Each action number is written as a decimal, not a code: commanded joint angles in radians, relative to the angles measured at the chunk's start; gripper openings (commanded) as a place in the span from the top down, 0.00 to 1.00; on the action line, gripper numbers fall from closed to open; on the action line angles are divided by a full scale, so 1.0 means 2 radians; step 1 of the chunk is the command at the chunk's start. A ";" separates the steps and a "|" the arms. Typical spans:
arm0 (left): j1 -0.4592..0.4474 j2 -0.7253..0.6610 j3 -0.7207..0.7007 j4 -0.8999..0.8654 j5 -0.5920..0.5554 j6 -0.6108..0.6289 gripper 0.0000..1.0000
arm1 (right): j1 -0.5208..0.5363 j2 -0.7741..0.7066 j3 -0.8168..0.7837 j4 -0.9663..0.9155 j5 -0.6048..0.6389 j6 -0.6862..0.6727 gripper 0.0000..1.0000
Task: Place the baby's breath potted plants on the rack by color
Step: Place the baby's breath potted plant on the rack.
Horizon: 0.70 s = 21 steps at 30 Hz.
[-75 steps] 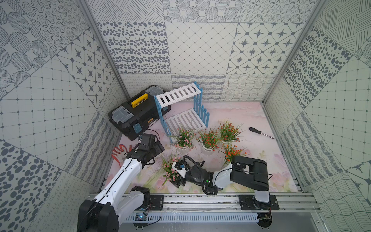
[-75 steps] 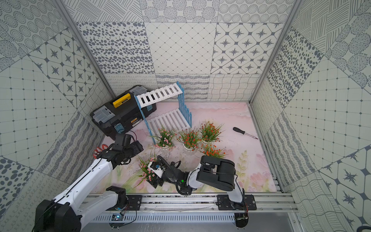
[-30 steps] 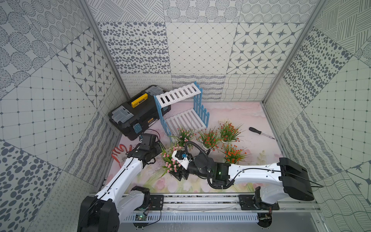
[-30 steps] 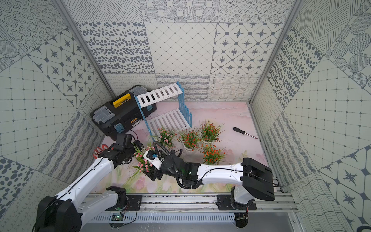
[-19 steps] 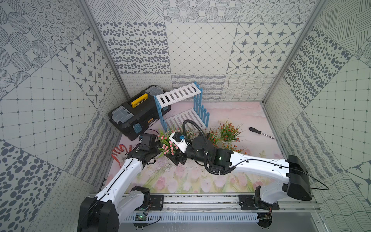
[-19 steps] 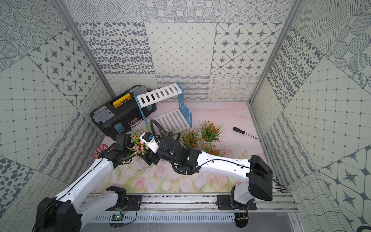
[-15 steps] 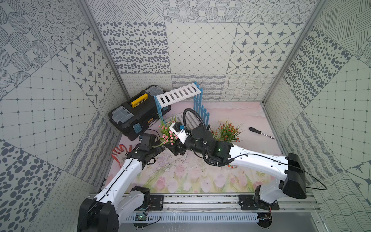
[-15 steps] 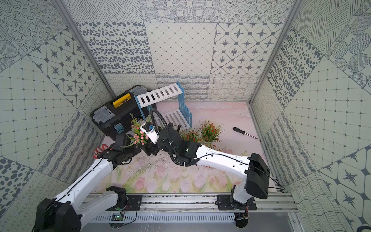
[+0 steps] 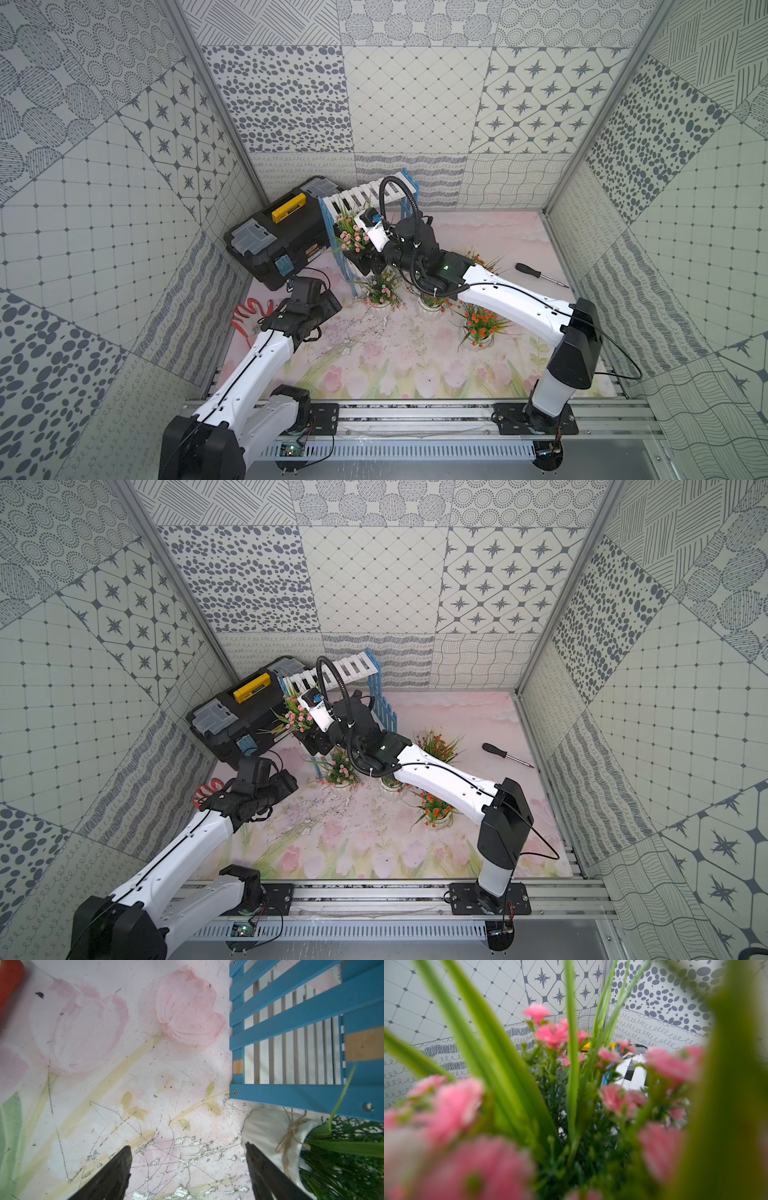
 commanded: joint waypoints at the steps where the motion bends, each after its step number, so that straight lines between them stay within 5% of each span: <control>1: 0.000 -0.005 0.003 0.004 0.007 0.007 0.14 | -0.015 0.009 0.048 0.046 -0.022 -0.018 0.24; 21: -0.002 0.003 0.002 0.016 0.028 0.015 0.13 | -0.091 0.135 0.243 0.030 -0.062 -0.051 0.23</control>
